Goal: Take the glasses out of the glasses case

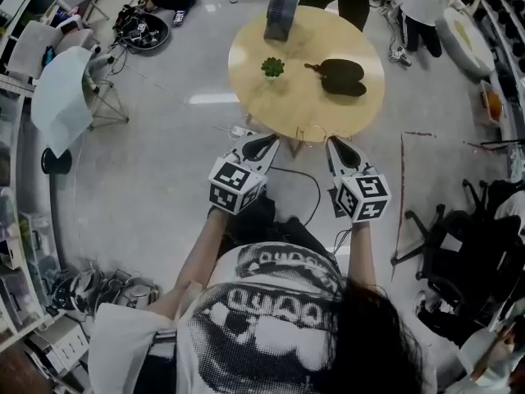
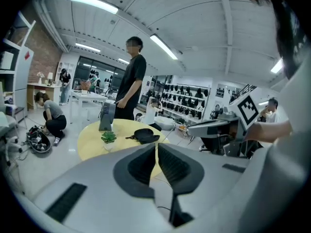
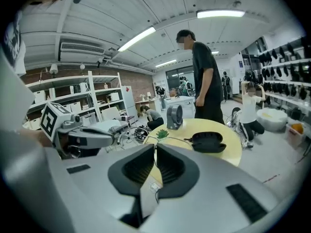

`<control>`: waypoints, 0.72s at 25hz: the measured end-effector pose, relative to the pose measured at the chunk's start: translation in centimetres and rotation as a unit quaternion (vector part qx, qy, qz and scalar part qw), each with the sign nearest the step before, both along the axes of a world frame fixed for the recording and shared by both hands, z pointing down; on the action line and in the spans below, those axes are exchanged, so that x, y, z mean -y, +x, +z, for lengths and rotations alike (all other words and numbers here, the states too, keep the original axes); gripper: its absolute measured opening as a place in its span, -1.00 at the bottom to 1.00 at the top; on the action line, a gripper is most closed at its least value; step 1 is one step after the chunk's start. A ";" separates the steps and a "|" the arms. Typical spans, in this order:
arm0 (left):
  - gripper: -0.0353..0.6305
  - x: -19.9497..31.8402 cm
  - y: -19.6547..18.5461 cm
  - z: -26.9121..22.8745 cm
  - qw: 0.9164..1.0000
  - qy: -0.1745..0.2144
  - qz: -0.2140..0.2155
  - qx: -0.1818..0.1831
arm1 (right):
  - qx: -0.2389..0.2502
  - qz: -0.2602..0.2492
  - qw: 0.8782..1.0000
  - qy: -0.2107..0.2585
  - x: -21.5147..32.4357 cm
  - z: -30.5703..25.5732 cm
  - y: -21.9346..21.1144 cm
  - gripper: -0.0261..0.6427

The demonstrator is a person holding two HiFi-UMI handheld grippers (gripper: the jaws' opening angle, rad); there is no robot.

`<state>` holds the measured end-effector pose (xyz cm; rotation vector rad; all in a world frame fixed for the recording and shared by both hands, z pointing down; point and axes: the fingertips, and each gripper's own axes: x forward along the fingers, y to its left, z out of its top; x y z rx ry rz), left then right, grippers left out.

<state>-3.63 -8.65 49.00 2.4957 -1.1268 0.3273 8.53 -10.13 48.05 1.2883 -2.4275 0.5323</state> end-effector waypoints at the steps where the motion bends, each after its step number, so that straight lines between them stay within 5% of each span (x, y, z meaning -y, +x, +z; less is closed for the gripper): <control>1: -0.82 -0.5 0.4 -0.2 1.000 0.000 -0.006 0.000 | 0.001 -0.005 1.000 0.000 -0.6 -0.1 0.4 -0.87; 18: -0.82 -14.7 6.4 -0.3 0.997 0.000 -0.069 0.024 | 0.015 -0.097 0.995 -0.004 -13.5 1.0 4.4 -0.87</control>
